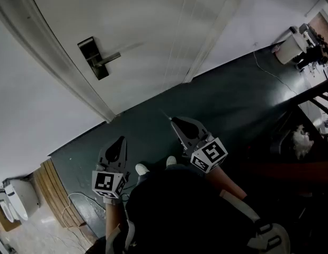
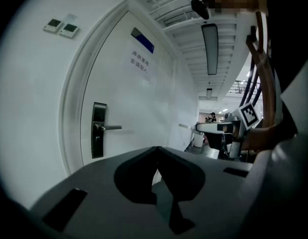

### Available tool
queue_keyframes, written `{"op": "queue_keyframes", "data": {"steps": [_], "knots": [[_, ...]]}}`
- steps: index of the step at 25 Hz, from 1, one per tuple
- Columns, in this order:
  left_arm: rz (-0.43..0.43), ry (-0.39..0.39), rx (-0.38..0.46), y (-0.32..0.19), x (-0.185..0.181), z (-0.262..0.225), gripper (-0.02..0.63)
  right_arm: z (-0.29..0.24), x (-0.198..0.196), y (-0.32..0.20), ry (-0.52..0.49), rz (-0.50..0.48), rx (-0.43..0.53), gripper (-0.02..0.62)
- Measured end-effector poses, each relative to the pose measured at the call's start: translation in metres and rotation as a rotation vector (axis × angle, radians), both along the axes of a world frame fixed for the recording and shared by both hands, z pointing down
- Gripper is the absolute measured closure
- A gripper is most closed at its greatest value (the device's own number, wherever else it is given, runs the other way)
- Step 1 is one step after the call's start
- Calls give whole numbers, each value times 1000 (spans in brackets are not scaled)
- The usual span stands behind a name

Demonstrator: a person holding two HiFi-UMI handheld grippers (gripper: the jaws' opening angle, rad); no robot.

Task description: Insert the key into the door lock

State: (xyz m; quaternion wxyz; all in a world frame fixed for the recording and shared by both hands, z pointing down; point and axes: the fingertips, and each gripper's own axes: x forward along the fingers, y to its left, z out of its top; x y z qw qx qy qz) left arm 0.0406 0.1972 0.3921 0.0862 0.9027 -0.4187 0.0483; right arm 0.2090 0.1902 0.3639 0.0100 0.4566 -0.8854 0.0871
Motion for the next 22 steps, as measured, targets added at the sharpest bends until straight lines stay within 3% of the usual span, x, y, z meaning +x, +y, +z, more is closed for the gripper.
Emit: {"op": "queue_keyframes", "data": {"steps": [9,14,22], "knots": [[-15,84,-36,-14,-60,4,598,4,-57,-20,43,-20,-5,563],[23,78,-29,-22,-87,8,598,2,-83,-28,-14,-25,-10,561],[46,63,-45,-40,-100,20,598,8,-104,-56,21,-6,-20,561]]}}
